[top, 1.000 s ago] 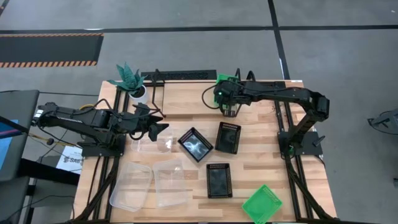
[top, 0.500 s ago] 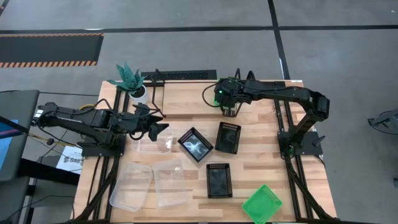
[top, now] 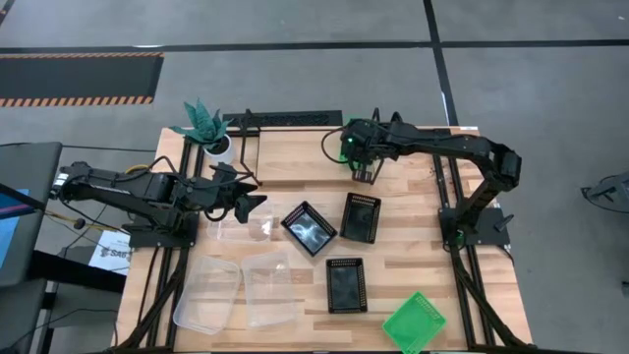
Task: Stack baskets on shelf by color
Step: Stack the top green bin on top of the green bin on the shelf
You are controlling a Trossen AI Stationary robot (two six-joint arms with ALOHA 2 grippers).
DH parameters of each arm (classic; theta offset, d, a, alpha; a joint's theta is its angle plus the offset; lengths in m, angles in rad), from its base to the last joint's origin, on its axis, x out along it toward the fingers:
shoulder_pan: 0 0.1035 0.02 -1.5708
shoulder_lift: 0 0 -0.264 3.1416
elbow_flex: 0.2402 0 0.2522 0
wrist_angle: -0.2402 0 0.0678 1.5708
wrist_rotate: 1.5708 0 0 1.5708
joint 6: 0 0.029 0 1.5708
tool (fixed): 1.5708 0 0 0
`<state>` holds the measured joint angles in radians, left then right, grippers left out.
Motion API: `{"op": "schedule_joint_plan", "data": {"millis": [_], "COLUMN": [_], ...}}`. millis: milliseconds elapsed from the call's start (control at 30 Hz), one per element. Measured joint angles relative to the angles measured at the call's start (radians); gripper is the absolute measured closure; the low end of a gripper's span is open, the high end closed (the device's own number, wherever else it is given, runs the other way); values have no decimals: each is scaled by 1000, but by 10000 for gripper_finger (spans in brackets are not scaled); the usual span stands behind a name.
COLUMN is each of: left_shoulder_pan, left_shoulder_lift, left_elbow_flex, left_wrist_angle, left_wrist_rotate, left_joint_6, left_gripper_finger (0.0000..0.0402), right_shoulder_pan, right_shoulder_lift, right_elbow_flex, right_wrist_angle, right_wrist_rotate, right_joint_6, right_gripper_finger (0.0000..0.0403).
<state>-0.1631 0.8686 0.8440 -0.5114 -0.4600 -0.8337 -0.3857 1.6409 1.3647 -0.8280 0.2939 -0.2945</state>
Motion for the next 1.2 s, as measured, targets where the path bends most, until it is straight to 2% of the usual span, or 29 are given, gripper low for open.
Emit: {"op": "schedule_joint_plan", "data": {"millis": [167,333,533,800,967,1200], "left_shoulder_pan": [0,0,0,0,0,0], "left_shoulder_lift": [0,0,0,0,0,0], "left_elbow_flex": [0,0,0,0,0,0], "left_wrist_angle": [0,0,0,0,0,0], "left_wrist_rotate": [0,0,0,0,0,0], "left_joint_6": [0,0,0,0,0,10], "left_gripper_finger": [136,136,136,136,136,136], "right_shoulder_pan": [15,27,24,24,24,24], "right_shoulder_lift": [0,0,0,0,0,0], "right_elbow_flex": [0,0,0,0,0,-56], "right_wrist_angle": [0,16,24,21,21,38], "right_wrist_rotate": [29,71,71,67,48,48], "right_joint_6": [-1,-2,19,32,33,30], "right_gripper_finger": [384,397,381,380,363,352]}}
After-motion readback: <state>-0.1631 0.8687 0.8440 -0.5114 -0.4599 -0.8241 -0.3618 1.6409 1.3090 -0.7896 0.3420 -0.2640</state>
